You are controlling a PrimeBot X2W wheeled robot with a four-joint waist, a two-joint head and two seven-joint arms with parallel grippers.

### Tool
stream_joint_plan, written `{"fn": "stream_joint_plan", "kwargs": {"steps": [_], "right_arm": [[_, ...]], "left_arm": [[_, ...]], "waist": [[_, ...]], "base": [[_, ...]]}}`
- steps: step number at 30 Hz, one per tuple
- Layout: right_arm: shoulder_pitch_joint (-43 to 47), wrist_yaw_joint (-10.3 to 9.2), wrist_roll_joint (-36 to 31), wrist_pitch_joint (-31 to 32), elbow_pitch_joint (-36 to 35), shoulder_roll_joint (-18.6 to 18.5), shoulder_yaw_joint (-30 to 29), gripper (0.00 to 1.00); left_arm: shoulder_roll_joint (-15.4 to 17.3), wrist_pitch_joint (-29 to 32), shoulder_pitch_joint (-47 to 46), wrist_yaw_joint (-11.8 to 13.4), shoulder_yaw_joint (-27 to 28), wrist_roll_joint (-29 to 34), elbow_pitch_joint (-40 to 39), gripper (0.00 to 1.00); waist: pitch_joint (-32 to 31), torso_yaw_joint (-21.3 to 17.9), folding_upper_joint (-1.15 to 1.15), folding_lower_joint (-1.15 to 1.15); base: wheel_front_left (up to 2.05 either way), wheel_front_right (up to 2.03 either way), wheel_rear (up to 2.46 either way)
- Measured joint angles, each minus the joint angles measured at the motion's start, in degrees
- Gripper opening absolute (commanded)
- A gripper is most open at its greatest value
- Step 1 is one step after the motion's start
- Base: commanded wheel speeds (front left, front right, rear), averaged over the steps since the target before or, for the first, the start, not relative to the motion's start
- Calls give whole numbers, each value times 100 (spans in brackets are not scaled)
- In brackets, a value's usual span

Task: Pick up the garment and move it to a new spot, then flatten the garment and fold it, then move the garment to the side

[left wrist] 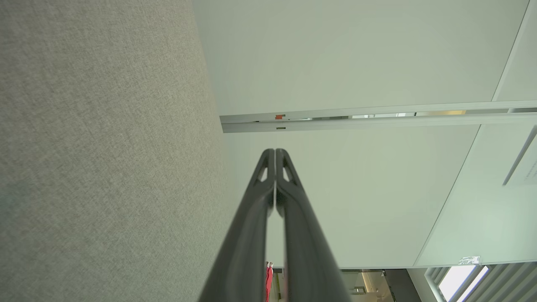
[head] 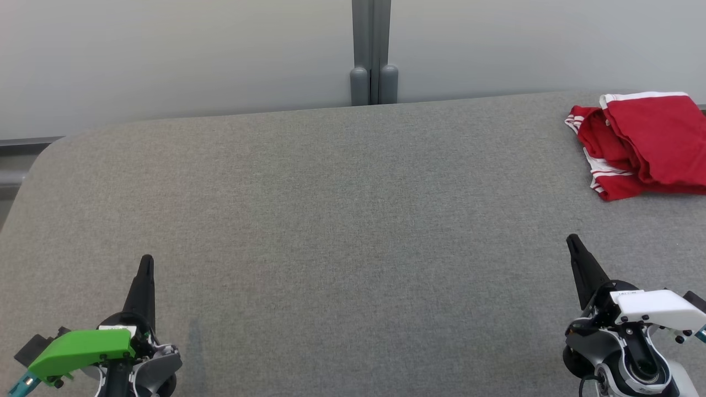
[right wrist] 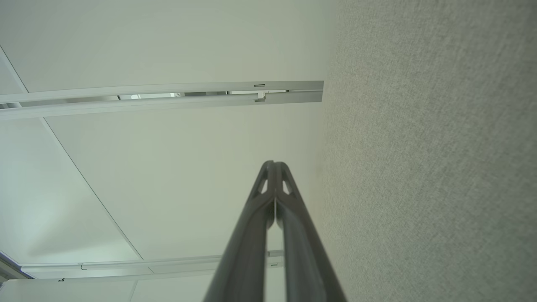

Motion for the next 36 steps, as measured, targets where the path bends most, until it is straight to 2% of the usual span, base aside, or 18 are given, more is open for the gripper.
{"fn": "stream_joint_plan", "kwargs": {"steps": [36], "right_arm": [[-5,0,59,2,4,4,-5,0]], "left_arm": [[-3,7,-20,-9,7,-85,-1,0]], "waist": [[-4,1,0,0]], "base": [[0,0,0]]}}
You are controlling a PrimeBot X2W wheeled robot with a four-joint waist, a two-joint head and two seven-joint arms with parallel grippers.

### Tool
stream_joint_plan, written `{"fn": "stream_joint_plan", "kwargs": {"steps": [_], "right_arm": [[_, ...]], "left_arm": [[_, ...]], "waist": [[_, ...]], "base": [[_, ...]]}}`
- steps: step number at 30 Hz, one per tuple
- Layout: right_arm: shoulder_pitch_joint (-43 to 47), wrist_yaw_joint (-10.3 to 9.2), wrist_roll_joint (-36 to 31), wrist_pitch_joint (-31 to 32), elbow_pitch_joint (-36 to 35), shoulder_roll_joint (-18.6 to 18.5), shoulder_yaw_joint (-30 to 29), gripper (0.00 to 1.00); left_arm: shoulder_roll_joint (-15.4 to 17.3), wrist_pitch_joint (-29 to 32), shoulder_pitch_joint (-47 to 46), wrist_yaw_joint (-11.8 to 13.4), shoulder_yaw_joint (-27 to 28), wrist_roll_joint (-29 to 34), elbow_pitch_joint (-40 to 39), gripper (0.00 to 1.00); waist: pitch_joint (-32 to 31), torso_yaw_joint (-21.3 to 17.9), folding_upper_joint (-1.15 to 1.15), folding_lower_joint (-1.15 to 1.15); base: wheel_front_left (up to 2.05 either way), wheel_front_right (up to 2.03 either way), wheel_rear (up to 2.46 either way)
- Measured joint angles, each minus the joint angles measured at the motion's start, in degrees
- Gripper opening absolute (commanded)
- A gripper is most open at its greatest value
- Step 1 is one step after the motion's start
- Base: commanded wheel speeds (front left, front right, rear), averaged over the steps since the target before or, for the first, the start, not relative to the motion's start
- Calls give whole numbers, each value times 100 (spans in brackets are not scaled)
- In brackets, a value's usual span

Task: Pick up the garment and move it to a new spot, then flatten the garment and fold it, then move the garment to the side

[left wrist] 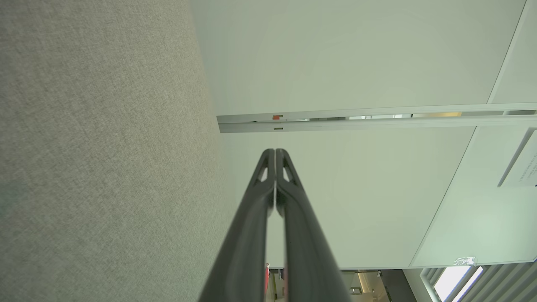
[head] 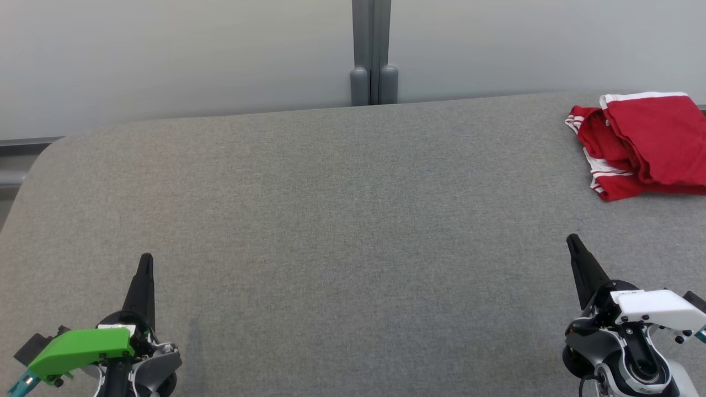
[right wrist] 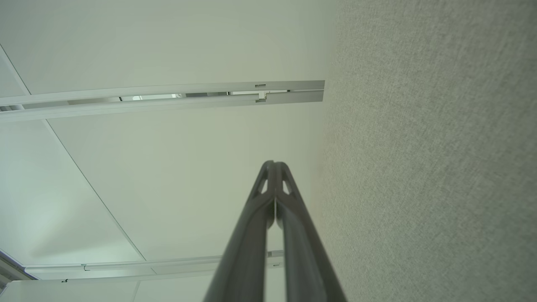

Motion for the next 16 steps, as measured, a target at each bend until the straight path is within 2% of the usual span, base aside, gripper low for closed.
{"fn": "stream_joint_plan", "kwargs": {"steps": [16], "right_arm": [[-1,0,0,0,1,0,0,0]], "left_arm": [[0,0,0,0,0,0,0,0]], "waist": [[0,0,0,0]], "base": [[0,0,0]]}}
